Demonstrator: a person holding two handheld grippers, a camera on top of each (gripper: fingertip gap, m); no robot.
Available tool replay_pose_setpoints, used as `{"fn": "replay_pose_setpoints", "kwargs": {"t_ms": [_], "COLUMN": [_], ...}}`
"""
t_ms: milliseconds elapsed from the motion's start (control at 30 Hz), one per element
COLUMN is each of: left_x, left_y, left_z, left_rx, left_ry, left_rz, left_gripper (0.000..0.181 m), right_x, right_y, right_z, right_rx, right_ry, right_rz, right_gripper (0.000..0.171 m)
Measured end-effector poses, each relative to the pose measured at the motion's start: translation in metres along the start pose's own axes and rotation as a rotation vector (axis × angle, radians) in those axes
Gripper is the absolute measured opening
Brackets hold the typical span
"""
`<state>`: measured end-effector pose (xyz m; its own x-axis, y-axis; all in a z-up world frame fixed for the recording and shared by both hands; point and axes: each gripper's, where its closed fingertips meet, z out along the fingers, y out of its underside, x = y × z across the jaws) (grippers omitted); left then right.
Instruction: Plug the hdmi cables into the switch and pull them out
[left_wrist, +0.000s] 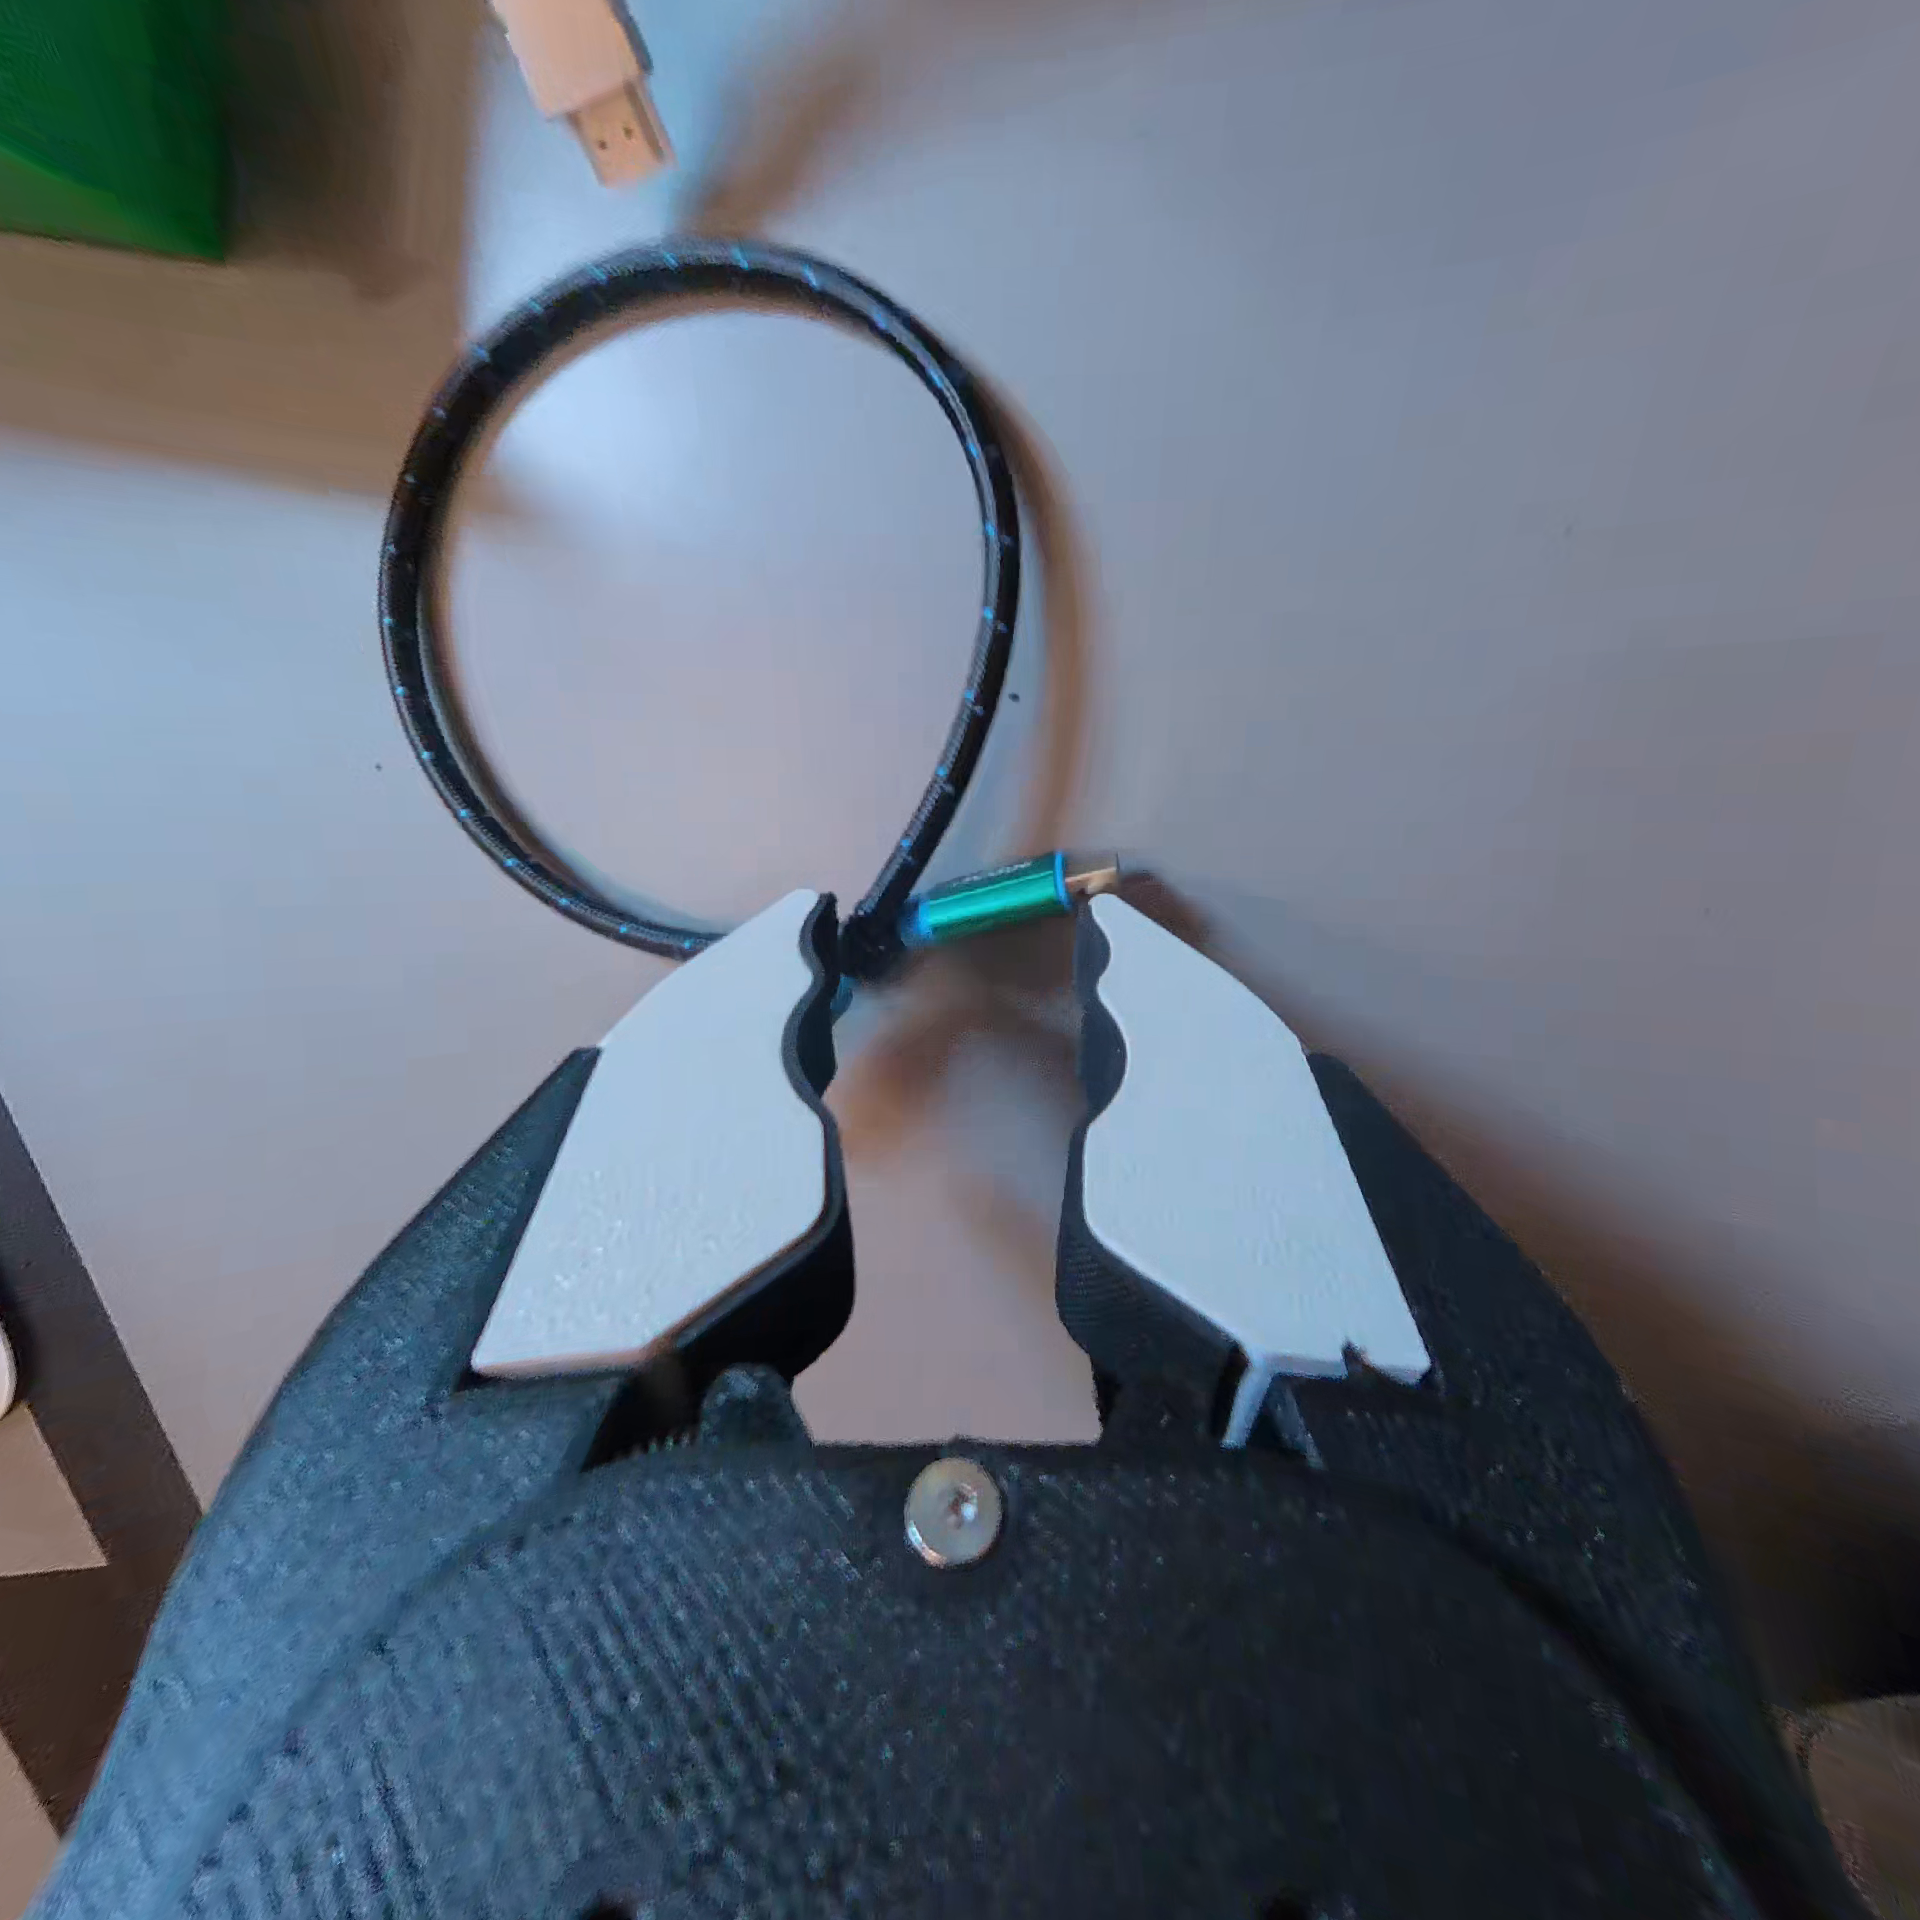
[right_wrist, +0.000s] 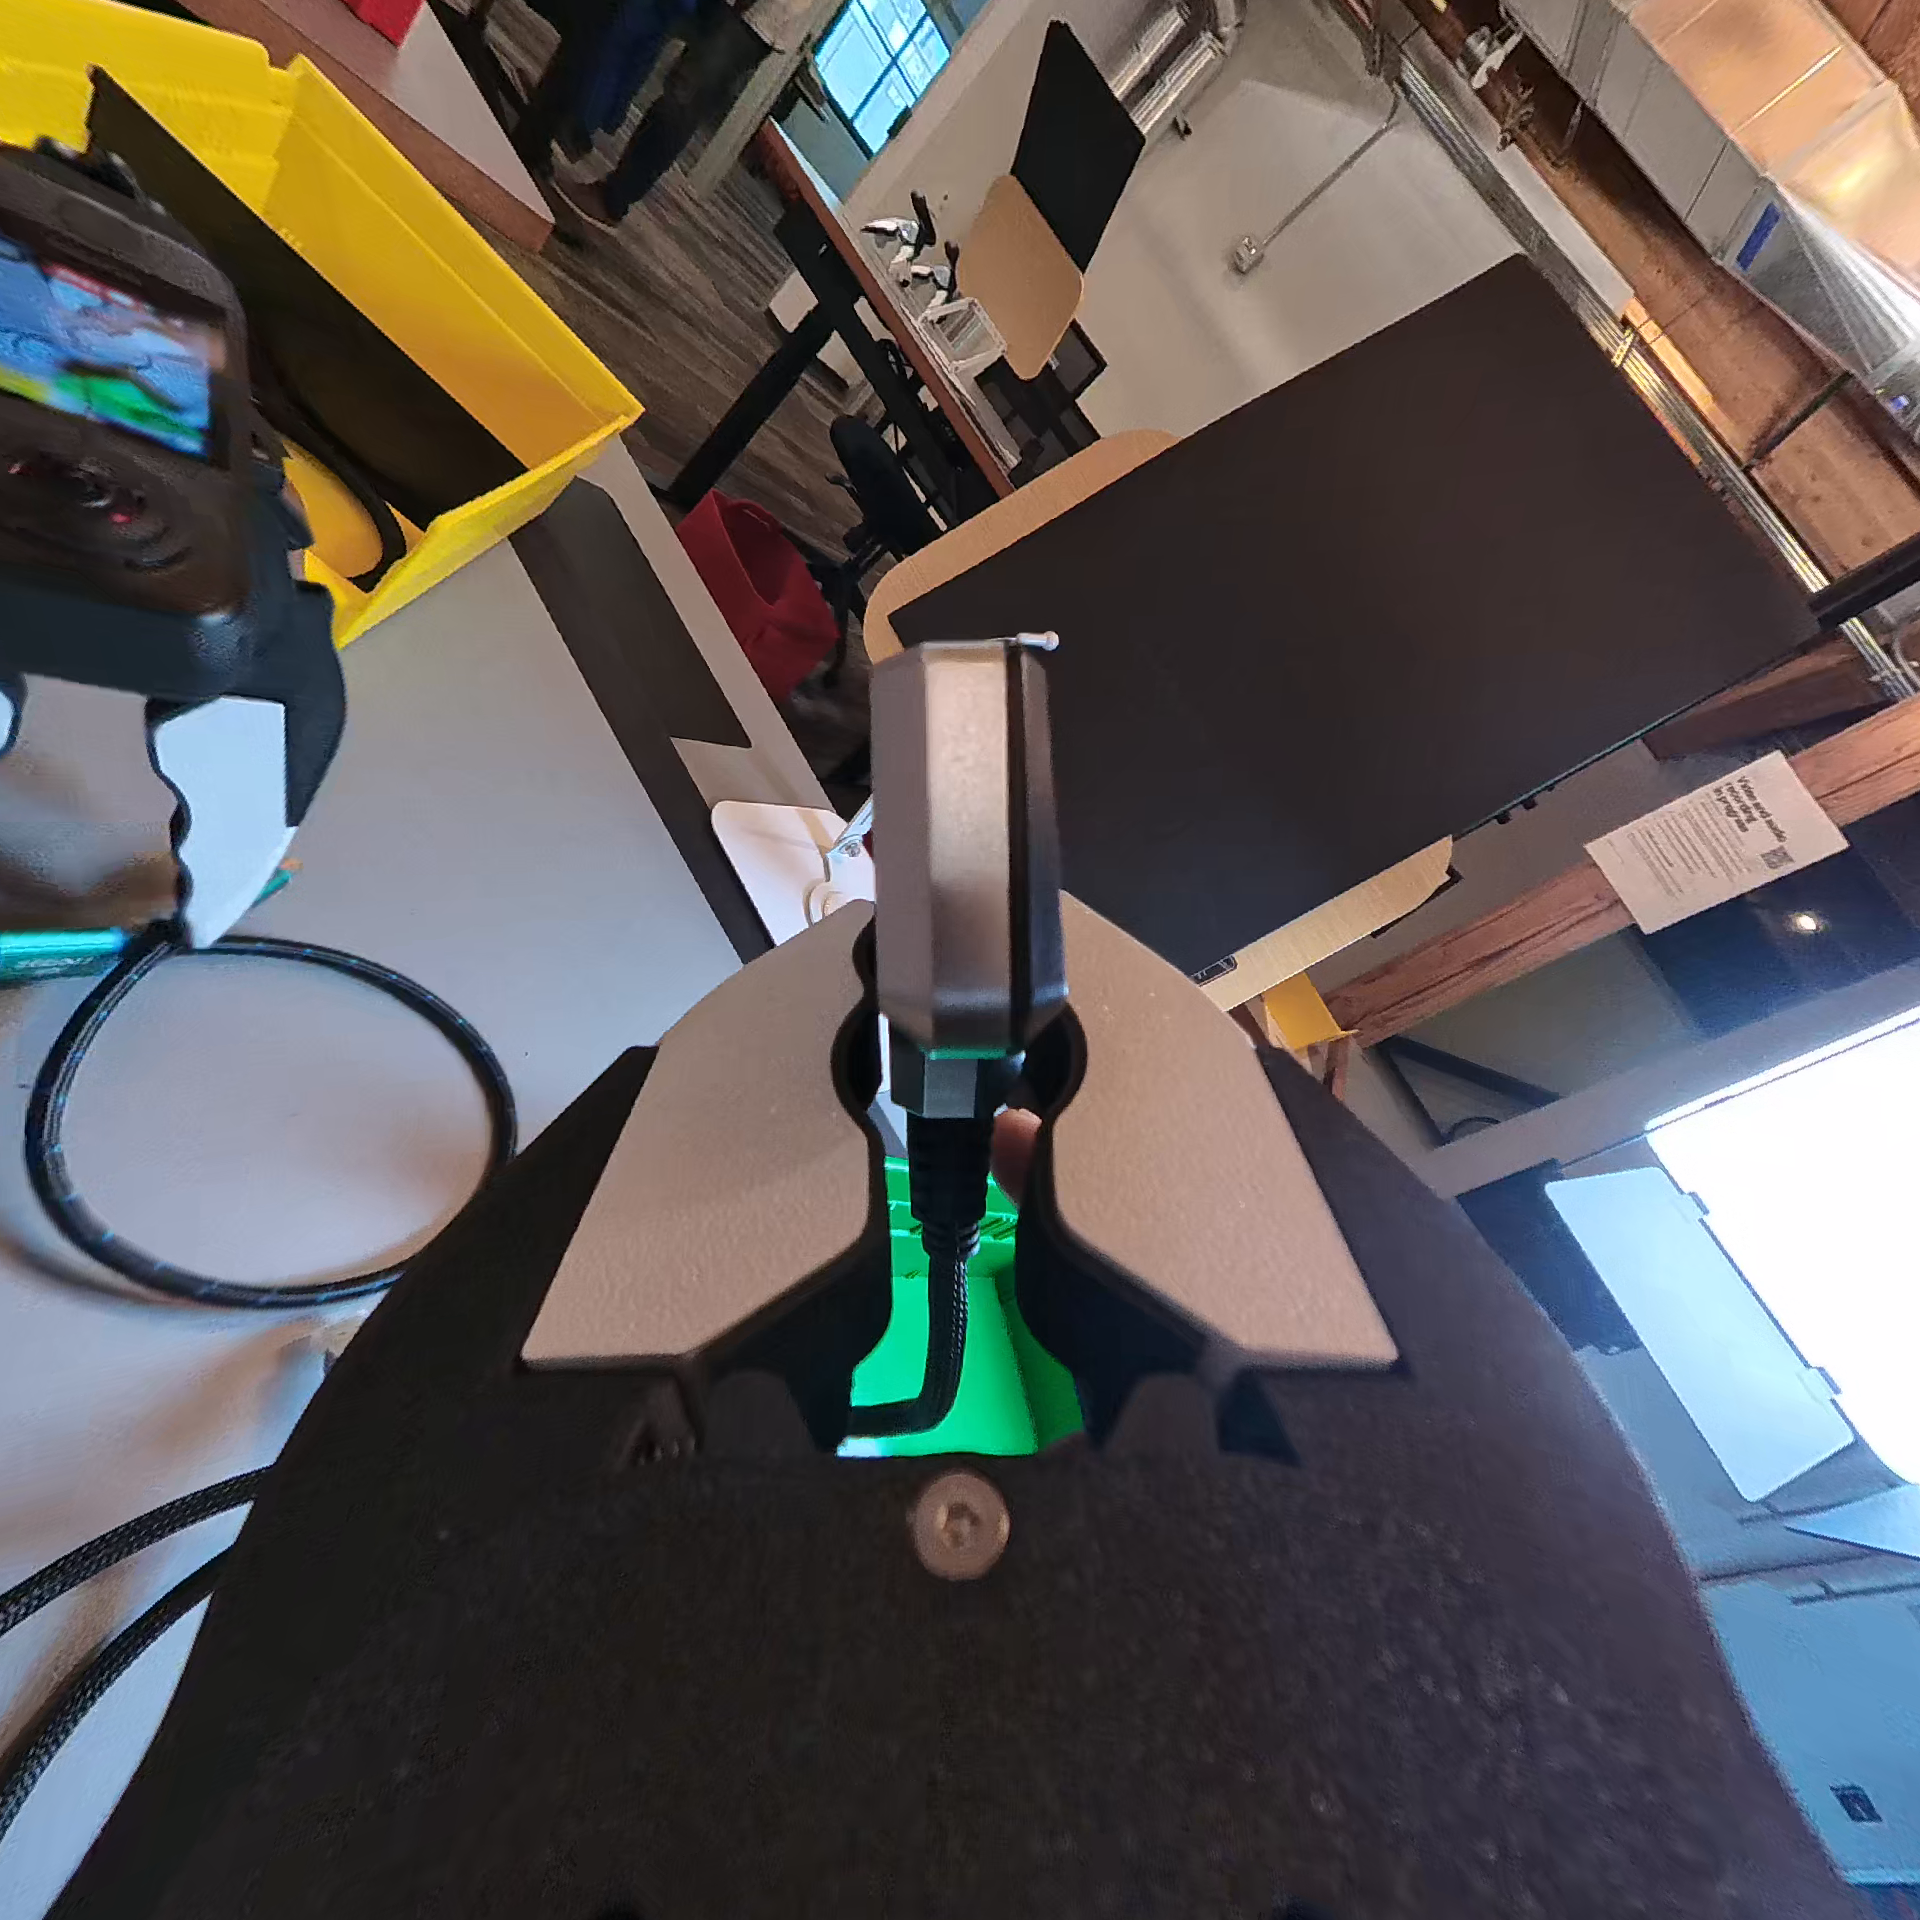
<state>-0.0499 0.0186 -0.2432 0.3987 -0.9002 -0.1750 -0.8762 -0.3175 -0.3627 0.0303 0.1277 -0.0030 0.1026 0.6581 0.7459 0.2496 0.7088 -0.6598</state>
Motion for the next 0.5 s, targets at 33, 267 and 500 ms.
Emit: {"fn": "replay_pose_setpoints", "kwargs": {"t_ms": [33,267,500], "left_x": [0.003,-0.002,-0.011], "left_y": [0.003,-0.002,0.035], "left_z": [0.002,0.013,0.0], "left_rx": [-0.025,-0.062,-0.364], "left_ry": [0.008,-0.028,-0.106], "left_rz": [0.016,0.054,-0.289], "left_gripper": [0.047,0.042,0.04], "right_x": [0.0,-0.004,-0.001], "right_y": [0.001,0.006,0.013], "right_z": [0.0,0.005,0.005], "right_rx": [-0.002,-0.013,-0.049], "right_ry": [-0.002,-0.02,-0.012], "right_rz": [0.002,0.006,0.018], "right_gripper": [0.023,0.024,0.024]}}
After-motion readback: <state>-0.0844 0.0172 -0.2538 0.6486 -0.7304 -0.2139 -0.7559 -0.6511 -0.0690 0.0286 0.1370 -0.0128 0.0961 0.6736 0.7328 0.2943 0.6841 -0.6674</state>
